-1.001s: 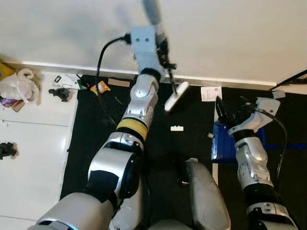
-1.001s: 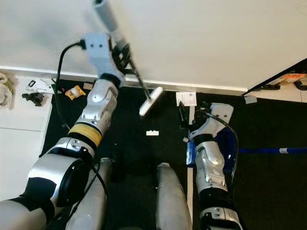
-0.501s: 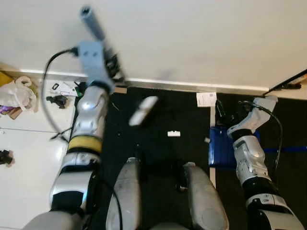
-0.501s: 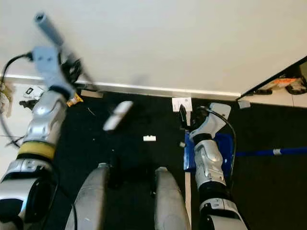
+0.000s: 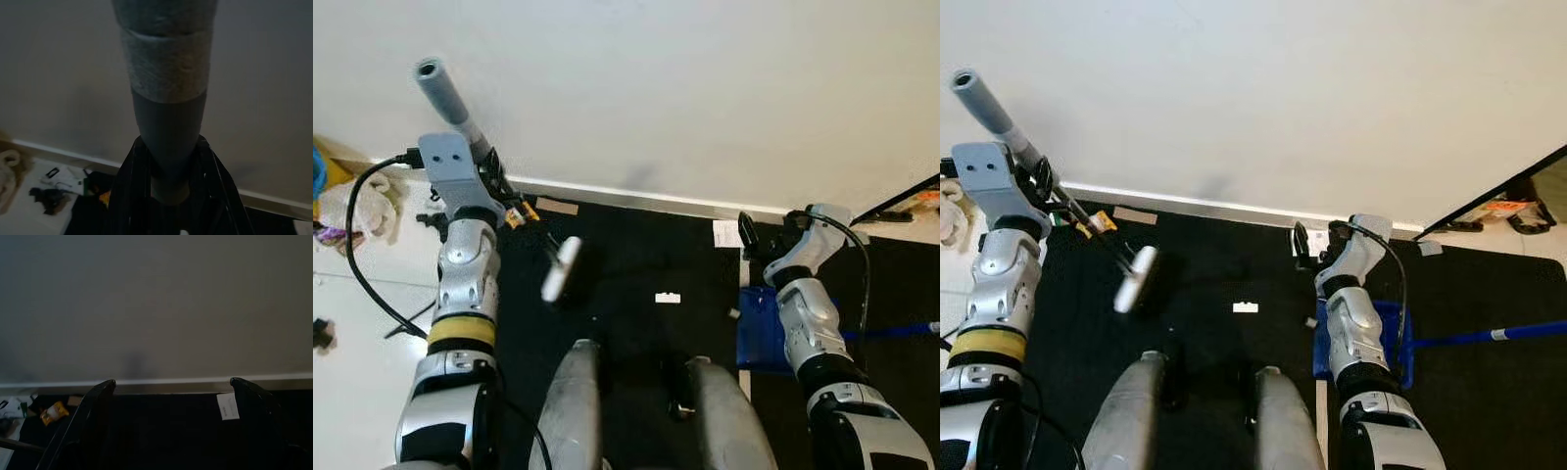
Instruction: Sweep floor
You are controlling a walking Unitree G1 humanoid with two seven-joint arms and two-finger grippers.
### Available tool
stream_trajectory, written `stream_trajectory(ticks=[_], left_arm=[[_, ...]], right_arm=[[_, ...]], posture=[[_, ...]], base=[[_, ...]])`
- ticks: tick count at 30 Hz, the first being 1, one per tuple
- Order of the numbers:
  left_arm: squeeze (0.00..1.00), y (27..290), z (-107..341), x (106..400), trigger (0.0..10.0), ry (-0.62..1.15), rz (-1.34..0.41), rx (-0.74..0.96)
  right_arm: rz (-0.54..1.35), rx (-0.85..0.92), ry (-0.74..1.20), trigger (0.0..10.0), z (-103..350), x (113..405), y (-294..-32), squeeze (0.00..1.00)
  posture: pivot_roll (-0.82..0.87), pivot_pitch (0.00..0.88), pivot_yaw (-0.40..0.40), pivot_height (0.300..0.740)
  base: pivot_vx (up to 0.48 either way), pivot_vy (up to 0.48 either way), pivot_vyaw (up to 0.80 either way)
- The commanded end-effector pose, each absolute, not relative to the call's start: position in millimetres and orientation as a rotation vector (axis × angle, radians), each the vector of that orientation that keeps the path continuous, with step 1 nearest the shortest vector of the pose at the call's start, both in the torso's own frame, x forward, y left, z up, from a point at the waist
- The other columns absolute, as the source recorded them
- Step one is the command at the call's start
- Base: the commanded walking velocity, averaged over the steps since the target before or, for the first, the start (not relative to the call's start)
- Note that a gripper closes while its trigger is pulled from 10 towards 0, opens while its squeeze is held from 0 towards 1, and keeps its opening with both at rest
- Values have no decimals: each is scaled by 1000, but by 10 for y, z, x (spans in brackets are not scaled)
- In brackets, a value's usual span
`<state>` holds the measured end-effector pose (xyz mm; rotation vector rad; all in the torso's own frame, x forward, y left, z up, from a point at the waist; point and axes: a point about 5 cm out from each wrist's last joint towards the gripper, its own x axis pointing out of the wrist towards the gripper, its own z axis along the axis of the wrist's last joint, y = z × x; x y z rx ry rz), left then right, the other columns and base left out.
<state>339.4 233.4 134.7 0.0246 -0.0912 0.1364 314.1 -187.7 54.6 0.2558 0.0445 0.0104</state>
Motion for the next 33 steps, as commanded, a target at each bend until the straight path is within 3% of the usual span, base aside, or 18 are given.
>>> stream_trajectory(ticks=[1, 23, 29, 33], left_arm=[[0, 2281, 1256, 3355, 10000, -85, 144, 56], [0, 2226, 1242, 3392, 10000, -66, 134, 112], [0, 2277, 1241, 3405, 10000, -53, 162, 135], [0, 2316, 1255, 3422, 10000, -40, 182, 155]], right_arm=[[-19, 255, 69, 10000, 464, 3083, -1952, 0], [-40, 252, 73, 10000, 412, 3056, -1985, 0], [-45, 251, 70, 10000, 418, 3060, -1999, 0], [-50, 250, 69, 10000, 419, 3059, -2015, 0]], posture=[[69, 141, -57, 731], [72, 142, -51, 731], [70, 143, -50, 731], [69, 144, -49, 731]], base=[[0, 480, 0], [0, 472, 0], [0, 0, 0], [0, -480, 0]])
